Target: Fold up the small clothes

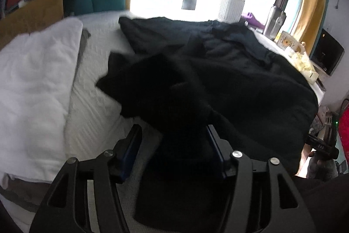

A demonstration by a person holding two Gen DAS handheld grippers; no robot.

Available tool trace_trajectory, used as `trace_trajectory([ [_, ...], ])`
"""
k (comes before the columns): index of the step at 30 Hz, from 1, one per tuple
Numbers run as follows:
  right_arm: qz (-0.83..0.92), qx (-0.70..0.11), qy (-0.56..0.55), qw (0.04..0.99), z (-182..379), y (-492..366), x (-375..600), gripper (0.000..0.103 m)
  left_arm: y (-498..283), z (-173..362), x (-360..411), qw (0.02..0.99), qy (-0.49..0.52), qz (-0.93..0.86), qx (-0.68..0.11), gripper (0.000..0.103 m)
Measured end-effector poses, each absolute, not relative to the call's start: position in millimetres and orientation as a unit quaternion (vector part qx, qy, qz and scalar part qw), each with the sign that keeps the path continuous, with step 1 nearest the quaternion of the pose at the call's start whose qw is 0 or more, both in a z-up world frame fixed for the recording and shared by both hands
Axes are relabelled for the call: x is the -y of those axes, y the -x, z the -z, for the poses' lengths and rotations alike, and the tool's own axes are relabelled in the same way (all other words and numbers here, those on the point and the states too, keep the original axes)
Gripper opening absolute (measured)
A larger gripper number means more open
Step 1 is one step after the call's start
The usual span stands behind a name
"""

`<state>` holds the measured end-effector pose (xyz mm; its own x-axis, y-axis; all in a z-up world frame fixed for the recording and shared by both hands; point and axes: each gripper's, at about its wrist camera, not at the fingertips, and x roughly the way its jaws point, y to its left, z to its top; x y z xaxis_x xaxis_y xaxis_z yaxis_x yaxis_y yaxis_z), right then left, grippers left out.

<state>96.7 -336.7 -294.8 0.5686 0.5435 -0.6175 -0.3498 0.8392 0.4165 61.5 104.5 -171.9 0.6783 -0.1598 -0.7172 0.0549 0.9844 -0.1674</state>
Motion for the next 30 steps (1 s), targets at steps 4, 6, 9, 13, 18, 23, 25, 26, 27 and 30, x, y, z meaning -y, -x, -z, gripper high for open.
trace_trajectory([
  [4, -0.278, -0.392, -0.127, 0.868, 300.0, -95.9, 329.7, 0.010, -59.0, 172.6, -102.1, 0.917, 0.052, 0.056, -0.391, 0.059],
  [6, -0.287, -0.383, -0.121, 0.870, 295.5, -90.5, 328.1, 0.005, -58.0, 172.6, -101.7, 0.918, 0.050, 0.061, -0.388, 0.035],
  [9, -0.294, -0.366, -0.095, 0.878, 276.7, -74.2, 325.5, 0.004, -56.2, 169.7, -95.9, 0.917, 0.045, 0.077, -0.389, 0.008],
  [13, -0.290, -0.342, -0.064, 0.892, 245.7, -53.9, 322.2, 0.004, -42.9, 145.7, -90.1, 0.930, 0.037, 0.081, -0.356, 0.005],
  [18, -0.285, -0.300, -0.033, 0.910, 197.4, -38.4, 315.2, 0.004, -24.7, 107.7, -87.3, 0.946, 0.039, 0.091, -0.308, 0.005],
  [23, -0.275, -0.269, -0.010, 0.923, 157.1, -38.7, 311.3, 0.004, -14.3, 75.4, -82.2, 0.958, 0.044, 0.105, -0.263, 0.005],
  [25, -0.274, -0.253, -0.005, 0.928, 141.9, -35.6, 306.8, 0.004, -12.2, 64.0, -82.7, 0.962, 0.048, 0.109, -0.247, 0.005],
  [26, -0.274, -0.246, -0.004, 0.930, 135.6, -34.4, 305.8, 0.004, -10.6, 58.2, -83.4, 0.964, 0.049, 0.109, -0.238, 0.005],
  [27, -0.274, -0.237, -0.002, 0.932, 127.4, -32.7, 303.4, 0.004, -9.3, 53.3, -84.6, 0.966, 0.050, 0.107, -0.231, 0.004],
  [30, -0.275, -0.219, -0.003, 0.936, 109.2, -28.3, 313.7, 0.004, -6.8, 41.0, -89.4, 0.970, 0.058, 0.105, -0.210, 0.004],
])
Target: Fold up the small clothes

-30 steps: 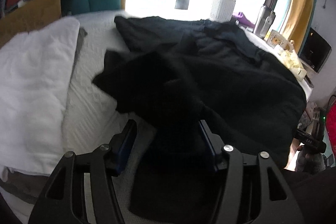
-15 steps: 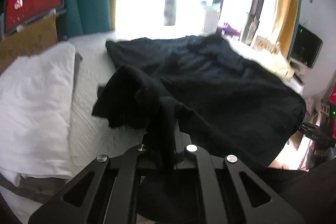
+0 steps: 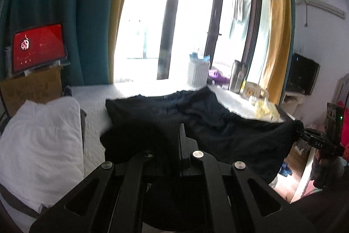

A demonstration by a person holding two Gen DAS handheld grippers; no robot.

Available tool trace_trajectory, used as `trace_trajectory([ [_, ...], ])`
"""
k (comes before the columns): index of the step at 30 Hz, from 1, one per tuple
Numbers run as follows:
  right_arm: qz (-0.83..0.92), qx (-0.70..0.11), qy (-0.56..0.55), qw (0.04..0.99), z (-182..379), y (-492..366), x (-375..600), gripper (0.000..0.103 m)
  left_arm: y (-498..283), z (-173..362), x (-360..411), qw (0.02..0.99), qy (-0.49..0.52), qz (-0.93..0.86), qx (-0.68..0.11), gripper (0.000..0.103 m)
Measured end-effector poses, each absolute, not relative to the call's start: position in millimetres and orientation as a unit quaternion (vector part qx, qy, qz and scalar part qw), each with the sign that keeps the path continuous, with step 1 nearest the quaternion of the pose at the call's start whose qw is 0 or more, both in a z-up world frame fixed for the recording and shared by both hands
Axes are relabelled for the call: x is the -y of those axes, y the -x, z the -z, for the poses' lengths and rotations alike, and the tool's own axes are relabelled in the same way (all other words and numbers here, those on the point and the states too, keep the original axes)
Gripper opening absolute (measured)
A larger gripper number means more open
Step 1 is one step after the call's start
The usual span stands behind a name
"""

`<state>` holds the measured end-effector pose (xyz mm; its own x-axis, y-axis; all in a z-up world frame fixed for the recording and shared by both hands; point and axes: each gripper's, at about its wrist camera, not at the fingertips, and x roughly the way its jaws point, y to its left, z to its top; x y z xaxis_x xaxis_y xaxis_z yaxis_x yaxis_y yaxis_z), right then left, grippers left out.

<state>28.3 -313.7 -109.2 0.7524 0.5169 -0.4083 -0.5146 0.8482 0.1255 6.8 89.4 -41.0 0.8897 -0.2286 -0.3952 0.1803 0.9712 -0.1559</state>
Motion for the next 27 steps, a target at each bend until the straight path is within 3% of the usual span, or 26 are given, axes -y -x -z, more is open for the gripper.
trace_trajectory([
  [17, -0.256, -0.167, -0.057, 0.950, 41.7, -146.6, 317.8, 0.004, -62.8, 10.0, -128.3, 0.982, 0.088, 0.071, -0.153, 0.004],
  [27, -0.240, -0.216, -0.079, 0.943, 48.4, -239.4, 294.0, 0.004, -139.2, 31.4, -170.8, 0.965, 0.149, 0.049, -0.209, 0.004],
])
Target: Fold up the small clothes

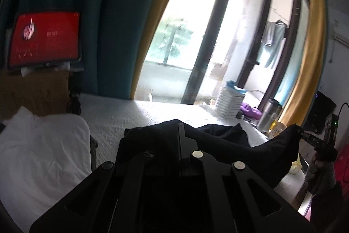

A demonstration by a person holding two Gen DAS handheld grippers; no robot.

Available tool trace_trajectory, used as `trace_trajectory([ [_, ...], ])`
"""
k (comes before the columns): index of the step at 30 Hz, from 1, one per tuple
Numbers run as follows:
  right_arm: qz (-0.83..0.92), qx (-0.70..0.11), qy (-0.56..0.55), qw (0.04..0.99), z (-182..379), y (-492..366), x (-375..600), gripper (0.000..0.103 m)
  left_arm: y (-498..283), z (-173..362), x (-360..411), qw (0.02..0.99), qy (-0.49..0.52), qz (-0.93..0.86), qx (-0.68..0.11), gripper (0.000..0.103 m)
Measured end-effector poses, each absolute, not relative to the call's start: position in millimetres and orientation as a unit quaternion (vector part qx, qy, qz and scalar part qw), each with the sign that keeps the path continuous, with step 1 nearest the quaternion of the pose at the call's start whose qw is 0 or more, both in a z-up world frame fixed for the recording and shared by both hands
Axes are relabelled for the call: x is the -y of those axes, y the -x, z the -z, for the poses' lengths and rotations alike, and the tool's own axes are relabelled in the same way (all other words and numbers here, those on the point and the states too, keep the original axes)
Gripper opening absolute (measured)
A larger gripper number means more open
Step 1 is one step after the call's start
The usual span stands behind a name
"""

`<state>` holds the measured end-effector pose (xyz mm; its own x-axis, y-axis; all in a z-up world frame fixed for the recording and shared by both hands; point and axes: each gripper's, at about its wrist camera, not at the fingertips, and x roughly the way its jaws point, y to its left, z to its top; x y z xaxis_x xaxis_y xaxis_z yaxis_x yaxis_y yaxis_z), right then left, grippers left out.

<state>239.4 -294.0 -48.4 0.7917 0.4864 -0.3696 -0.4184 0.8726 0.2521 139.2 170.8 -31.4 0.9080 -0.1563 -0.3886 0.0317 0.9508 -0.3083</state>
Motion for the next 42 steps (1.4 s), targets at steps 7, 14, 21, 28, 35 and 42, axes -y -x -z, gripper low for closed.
trace_trajectory([
  [7, -0.235, -0.280, -0.099, 0.925, 73.3, -312.7, 273.5, 0.004, -194.5, 62.5, -196.4, 0.948, 0.174, 0.021, -0.267, 0.004],
  [14, -0.223, -0.346, -0.099, 0.906, 106.3, -377.2, 248.8, 0.004, -246.1, 101.5, -217.1, 0.921, 0.208, -0.001, -0.330, 0.004],
  [21, -0.206, -0.430, -0.103, 0.873, 142.0, -429.8, 238.3, 0.004, -290.8, 126.9, -229.3, 0.899, 0.211, -0.008, -0.383, 0.005],
  [28, -0.197, -0.432, -0.056, 0.878, 142.4, -435.2, 232.8, 0.012, -295.1, 125.5, -238.2, 0.894, 0.212, 0.011, -0.394, 0.010],
  [35, -0.155, -0.391, 0.005, 0.907, 122.7, -417.3, 242.1, 0.103, -273.4, 96.1, -254.5, 0.919, 0.203, -0.024, -0.337, 0.090],
  [42, -0.173, -0.352, 0.116, 0.912, 110.5, -368.4, 218.4, 0.103, -236.0, 77.7, -253.8, 0.929, 0.178, -0.051, -0.322, 0.092],
])
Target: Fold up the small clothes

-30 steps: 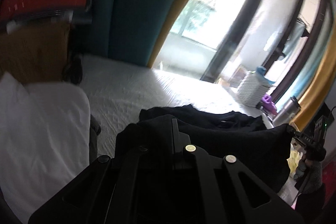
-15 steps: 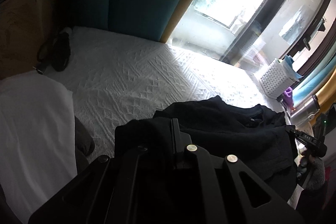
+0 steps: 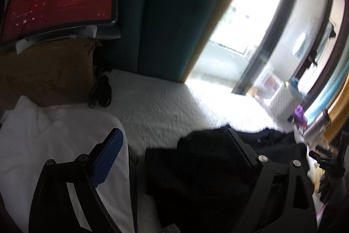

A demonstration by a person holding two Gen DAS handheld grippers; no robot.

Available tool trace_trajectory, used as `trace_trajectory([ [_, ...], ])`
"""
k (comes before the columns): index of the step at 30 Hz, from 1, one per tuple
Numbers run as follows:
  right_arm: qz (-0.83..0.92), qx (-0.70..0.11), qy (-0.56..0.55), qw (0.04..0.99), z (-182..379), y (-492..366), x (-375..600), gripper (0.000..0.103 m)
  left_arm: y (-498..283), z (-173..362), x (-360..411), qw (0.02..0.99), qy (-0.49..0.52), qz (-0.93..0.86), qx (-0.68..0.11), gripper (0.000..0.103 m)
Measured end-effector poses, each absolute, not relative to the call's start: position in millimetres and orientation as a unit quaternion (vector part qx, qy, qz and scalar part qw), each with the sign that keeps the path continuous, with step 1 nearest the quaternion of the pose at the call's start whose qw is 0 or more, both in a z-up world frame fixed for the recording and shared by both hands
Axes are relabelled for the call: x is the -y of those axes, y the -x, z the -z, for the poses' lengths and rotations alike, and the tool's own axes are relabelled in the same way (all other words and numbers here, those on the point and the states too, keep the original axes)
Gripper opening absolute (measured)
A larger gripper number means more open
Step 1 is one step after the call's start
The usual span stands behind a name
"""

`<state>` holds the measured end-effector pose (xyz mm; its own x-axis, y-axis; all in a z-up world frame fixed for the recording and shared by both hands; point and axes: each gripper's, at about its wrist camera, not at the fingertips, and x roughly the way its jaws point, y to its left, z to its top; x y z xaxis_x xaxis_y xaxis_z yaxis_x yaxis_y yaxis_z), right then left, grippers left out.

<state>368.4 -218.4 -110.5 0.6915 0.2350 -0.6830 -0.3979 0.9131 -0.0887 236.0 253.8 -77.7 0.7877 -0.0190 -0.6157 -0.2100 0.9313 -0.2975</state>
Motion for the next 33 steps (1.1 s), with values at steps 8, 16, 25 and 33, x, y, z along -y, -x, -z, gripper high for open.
trace_trajectory([
  [8, -0.212, -0.339, 0.284, 0.872, 160.2, -306.5, 160.9, 0.103, -219.4, 122.9, -180.8, 0.907, 0.118, 0.004, -0.404, 0.092],
  [16, -0.208, -0.302, 0.378, 0.850, 173.8, -303.3, 127.0, 0.103, -240.7, 143.1, -110.0, 0.903, -0.058, 0.041, -0.423, 0.092],
  [25, -0.195, -0.278, 0.396, 0.853, 166.7, -334.1, 117.0, 0.089, -273.2, 158.2, -111.9, 0.896, -0.125, 0.042, -0.425, 0.045],
  [33, -0.203, -0.289, 0.360, 0.864, 157.5, -376.5, 112.0, 0.054, -303.5, 144.5, -121.6, 0.909, -0.098, 0.050, -0.401, 0.008],
])
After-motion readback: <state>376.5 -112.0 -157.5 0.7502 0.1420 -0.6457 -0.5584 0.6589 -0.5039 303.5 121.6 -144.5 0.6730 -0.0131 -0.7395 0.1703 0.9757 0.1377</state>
